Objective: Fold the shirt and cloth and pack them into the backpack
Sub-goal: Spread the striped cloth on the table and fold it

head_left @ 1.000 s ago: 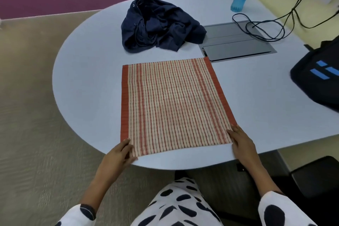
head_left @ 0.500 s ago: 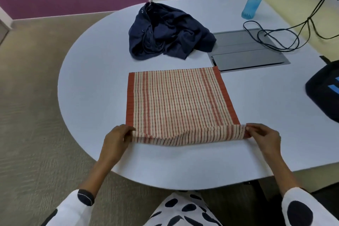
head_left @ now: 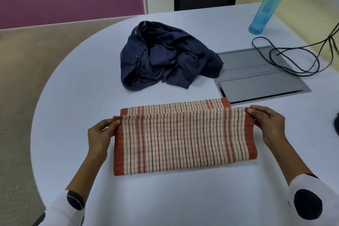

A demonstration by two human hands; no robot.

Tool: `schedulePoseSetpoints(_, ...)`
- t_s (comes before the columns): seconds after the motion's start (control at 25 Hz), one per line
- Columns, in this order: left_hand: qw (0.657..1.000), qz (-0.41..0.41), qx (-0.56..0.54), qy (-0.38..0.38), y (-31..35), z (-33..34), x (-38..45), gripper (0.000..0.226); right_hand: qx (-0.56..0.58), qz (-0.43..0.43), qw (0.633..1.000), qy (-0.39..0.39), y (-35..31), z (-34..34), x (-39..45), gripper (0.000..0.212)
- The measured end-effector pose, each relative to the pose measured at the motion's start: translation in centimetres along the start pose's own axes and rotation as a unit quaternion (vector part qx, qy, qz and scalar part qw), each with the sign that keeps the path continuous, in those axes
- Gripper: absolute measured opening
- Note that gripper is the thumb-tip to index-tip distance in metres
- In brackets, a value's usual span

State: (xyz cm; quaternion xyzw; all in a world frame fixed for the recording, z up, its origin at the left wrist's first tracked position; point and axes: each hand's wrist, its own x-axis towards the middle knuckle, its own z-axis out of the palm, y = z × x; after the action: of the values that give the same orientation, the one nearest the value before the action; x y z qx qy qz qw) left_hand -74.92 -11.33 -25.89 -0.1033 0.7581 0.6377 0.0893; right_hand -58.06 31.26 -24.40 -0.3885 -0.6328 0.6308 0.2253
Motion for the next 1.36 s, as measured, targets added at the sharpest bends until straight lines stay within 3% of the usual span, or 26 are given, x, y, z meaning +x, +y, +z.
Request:
schedulePoseSetpoints(0.2, 0.999, -0.016, -0.007, 0.043, -0.5, 2.0, 5.3, 0.013, -0.033, 0.004, 0.999, -0.006, 0.4, 4.4, 6.7, 0.018)
schedulePoseSetpoints(0.36, 0.996, -0.036, 0.048, 0.064, -1.9, 3.3, 8.3, 0.016, -0.127, -0.015, 0.992, 0.002, 2.3, 6.7, 10.3, 0.019)
schedulePoseSetpoints(0.52, 0.979, -0.028, 0.179, 0.096, -3.3, 4.5, 8.7, 0.026, -0.272, -0.041, 0.962, -0.002, 3.7, 8.6, 11.5, 0.019)
schedulePoseSetpoints(0.68, 0.931, 0.091, 0.332, 0.124, -3.4, 5.6, 7.0, 0.043, -0.440, -0.150, 0.885, 0.020, 4.4, 10.6, 9.8, 0.030)
schedulePoseSetpoints(0.76, 0.910, 0.167, 0.374, 0.064, -3.9, 6.7, 4.8, 0.050, -0.465, -0.220, 0.857, 0.009, 5.0, 12.9, 6.5, 0.037)
schedulePoseSetpoints(0.88, 0.888, 0.185, 0.415, -0.071, -5.9, 8.5, 0.9, 0.070, -0.458, -0.275, 0.831, -0.153, 6.9, 17.7, -1.0, 0.054)
schedulePoseSetpoints(0.92, 0.874, 0.197, 0.434, -0.096, -7.0, 8.7, 0.0, 0.075, -0.471, -0.283, 0.808, -0.212, 7.9, 19.1, -3.4, 0.058)
schedulePoseSetpoints(1.0, 0.843, 0.216, 0.477, -0.124, -8.8, 8.3, -1.2, 0.081, -0.510, -0.318, 0.755, -0.261, 10.1, 20.8, -6.7, 0.061)
schedulePoseSetpoints(1.08, 0.824, 0.213, 0.509, -0.130, -10.0, 7.3, -1.9, 0.085, -0.548, -0.321, 0.728, -0.259, 11.2, 20.8, -7.5, 0.065)
schedulePoseSetpoints(1.16, 0.819, 0.205, 0.520, -0.129, -10.3, 6.7, -2.2, 0.089, -0.572, -0.296, 0.725, -0.246, 11.1, 19.3, -6.7, 0.071)
schedulePoseSetpoints(1.36, 0.820, 0.204, 0.518, -0.136, -9.7, 6.8, -2.3, 0.092, -0.601, -0.221, 0.745, -0.190, 10.8, 11.5, -2.5, 0.082)
